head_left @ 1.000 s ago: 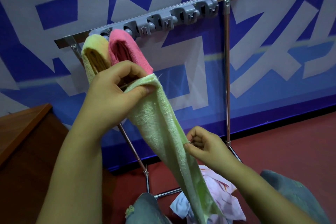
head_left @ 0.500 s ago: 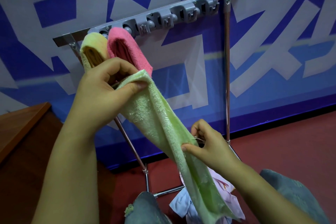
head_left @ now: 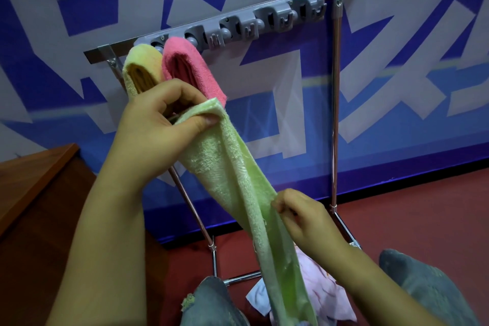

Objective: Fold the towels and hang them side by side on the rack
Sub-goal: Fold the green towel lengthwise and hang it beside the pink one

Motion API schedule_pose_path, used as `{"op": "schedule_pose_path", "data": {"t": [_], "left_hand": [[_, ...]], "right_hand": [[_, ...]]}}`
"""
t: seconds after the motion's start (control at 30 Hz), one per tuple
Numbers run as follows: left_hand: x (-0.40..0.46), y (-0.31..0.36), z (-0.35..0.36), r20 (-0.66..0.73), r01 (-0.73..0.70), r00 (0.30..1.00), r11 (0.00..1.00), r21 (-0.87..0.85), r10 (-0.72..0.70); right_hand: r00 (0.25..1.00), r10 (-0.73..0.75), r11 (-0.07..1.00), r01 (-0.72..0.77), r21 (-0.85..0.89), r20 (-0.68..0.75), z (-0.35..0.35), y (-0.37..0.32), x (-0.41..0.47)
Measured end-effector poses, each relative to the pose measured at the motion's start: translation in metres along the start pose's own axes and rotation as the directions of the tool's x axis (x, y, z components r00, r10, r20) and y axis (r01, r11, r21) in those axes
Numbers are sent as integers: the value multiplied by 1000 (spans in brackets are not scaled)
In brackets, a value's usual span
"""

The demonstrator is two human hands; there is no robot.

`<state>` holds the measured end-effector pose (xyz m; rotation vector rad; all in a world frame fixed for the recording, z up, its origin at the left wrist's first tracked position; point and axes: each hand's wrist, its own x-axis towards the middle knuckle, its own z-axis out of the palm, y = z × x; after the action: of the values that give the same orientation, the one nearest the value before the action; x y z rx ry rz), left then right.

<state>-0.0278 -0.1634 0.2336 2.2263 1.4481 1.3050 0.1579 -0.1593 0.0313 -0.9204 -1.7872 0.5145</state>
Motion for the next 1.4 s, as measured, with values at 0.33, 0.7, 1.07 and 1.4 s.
{"op": "schedule_pose_path", "data": {"t": [0.33,0.7,1.07,1.4], "left_hand": [[2,0,-2,-59,-37,998,999,19,38],[4,-4,-1,-163,-46,985,999,29,50],[6,-27,-6,-237,37,971,998,48,-25],[7,-24,-13,-242,47,970,997,66,-30]], "right_hand": [[989,100,994,-95,-50,108,19,17,-11],[995,68,995,-74,-74,-70,34,23,-6],[971,237,957,-227,181,-32,23,25,-5],[976,-3,986,-33,162,216,18,17,-1]]}}
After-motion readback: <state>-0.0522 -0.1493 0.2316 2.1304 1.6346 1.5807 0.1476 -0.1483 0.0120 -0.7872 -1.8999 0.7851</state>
